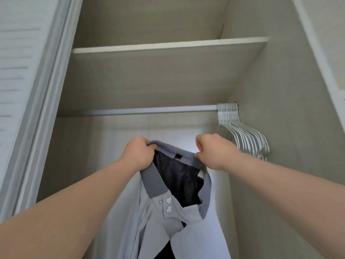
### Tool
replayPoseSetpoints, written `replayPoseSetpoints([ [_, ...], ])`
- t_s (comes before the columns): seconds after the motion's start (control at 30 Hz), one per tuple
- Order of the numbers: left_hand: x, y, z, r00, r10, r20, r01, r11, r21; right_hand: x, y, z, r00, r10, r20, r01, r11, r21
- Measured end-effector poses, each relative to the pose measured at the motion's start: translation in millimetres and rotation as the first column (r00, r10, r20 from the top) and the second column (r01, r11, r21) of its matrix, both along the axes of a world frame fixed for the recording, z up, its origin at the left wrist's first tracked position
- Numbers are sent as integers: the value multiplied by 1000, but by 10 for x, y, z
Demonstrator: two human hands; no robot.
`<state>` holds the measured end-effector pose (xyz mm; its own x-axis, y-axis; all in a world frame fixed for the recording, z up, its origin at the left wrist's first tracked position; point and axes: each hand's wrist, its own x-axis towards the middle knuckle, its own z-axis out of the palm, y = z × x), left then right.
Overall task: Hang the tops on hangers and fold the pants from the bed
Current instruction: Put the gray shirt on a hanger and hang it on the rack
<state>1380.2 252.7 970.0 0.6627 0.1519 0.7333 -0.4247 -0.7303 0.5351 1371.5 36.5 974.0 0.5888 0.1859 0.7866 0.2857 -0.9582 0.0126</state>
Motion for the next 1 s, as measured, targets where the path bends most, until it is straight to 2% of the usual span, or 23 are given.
replayPoseSetpoints([
  [0.13,157,-242,263,999,-10,44,8,998,59,178,-60,257,942,-152,299,189,977,-99],
  [0.3,318,-379,405,997,51,50,-57,990,127,545,-378,447,814,-487,317,522,852,-34],
  [0.4,410,-356,518,995,77,69,-85,989,123,743,-525,501,750,-573,330,612,791,-17],
  [0.53,501,-339,613,990,108,95,-120,985,125,903,-635,552,736,-599,317,630,777,4],
  [0.77,591,-379,682,985,113,129,-130,983,128,1006,-791,599,776,-556,297,568,821,51],
  [0.93,612,-419,655,980,122,159,-141,983,115,934,-813,658,765,-517,385,521,847,104],
  [1.0,592,-438,646,977,128,171,-147,984,104,869,-779,646,793,-453,408,444,888,121],
])
